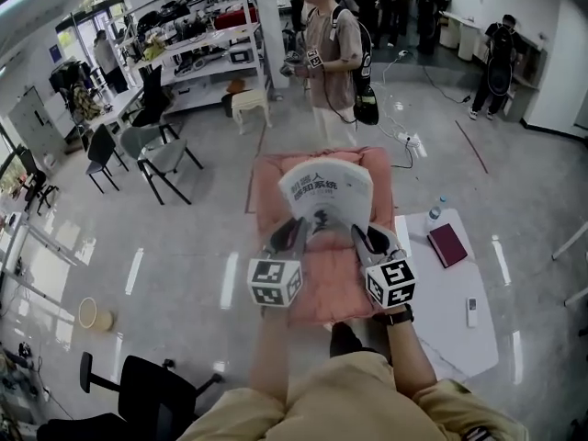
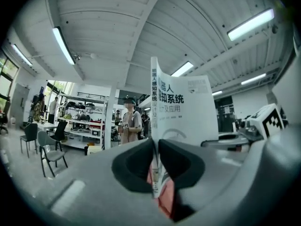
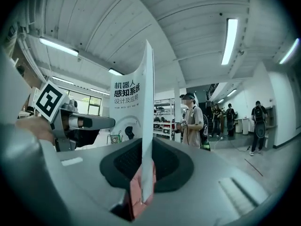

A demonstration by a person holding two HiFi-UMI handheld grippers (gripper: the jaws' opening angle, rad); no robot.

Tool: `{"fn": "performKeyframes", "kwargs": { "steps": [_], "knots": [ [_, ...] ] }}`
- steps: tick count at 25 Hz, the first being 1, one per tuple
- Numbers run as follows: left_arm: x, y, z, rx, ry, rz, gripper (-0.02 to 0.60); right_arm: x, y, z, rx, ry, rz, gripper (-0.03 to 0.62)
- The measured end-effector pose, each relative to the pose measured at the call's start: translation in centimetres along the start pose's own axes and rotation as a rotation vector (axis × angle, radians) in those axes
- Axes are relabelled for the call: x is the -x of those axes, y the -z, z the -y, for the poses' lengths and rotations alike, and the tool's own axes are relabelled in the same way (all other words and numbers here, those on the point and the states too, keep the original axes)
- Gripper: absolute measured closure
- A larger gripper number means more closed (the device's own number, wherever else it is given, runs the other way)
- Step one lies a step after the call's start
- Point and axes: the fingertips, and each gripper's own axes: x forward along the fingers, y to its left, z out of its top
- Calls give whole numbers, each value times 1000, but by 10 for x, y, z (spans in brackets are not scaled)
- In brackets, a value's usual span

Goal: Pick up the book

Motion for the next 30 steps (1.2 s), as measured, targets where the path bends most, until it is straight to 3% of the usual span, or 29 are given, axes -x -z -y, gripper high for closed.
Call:
{"fn": "performKeyframes", "kwargs": {
  "steps": [6,30],
  "knots": [
    [13,-20,16,-25,17,39,540,22,-19,-4,33,46,35,540],
    [45,-80,41,-74,33,234,538,61,-84,-14,160,66,175,540]
  ]
}}
